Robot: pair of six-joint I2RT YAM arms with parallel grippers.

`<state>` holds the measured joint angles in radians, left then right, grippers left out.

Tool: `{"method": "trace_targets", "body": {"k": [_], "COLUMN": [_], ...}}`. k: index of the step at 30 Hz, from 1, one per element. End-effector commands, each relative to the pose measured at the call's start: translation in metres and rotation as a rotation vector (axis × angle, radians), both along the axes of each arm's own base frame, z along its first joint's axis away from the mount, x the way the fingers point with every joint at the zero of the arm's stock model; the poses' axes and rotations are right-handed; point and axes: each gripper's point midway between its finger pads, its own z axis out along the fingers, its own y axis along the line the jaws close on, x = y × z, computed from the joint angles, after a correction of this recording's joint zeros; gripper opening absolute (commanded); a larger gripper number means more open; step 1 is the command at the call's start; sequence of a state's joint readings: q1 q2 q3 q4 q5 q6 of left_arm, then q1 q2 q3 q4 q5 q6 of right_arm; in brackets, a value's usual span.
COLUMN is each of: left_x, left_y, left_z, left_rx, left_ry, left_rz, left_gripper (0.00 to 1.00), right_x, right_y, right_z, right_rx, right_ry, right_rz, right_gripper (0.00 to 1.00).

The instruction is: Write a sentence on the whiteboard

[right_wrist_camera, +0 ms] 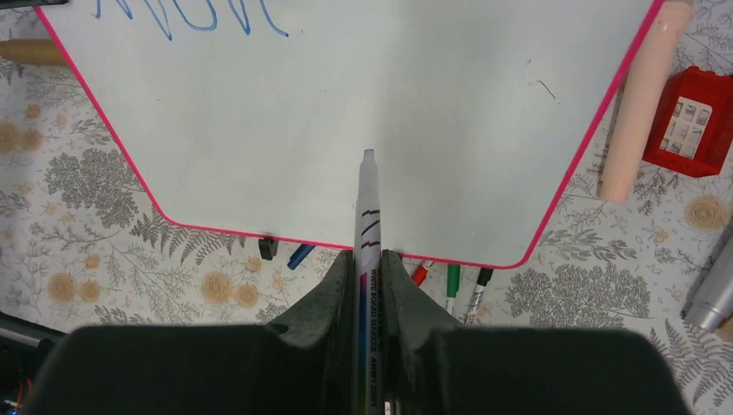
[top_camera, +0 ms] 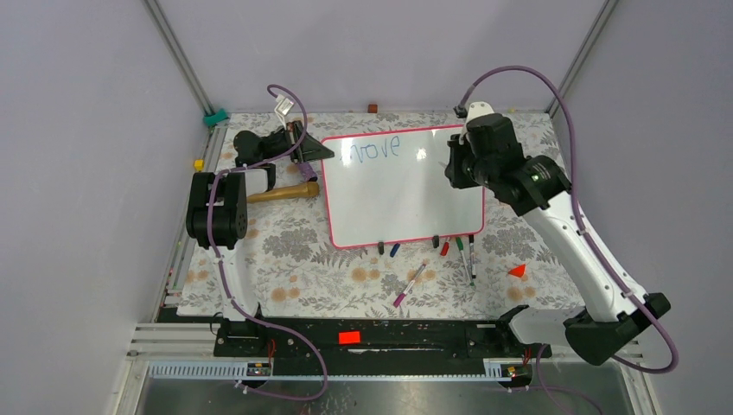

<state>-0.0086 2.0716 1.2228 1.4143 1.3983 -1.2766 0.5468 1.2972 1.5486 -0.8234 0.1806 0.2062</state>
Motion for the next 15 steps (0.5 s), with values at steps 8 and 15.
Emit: {"method": "trace_targets", "body": {"k": [8, 15], "left_x": [-0.013, -0.020], "left_y": [0.003, 0.003], "left_z": [0.033, 0.025], "left_rx": [-0.016, -0.010], "left_ry": [-0.133, -0.106], "left_rz": [0.035, 0.028], "left_gripper": [0.00, 0.00], "right_x": [-0.031, -0.027], "right_y": [0.008, 0.013], "right_z": [0.007, 0.001], "right_rx": [0.124, 0.194], "right_ry": [0.062, 0.058], "right_rz": [0.042, 0.002], "right_gripper": [0.00, 0.00]}}
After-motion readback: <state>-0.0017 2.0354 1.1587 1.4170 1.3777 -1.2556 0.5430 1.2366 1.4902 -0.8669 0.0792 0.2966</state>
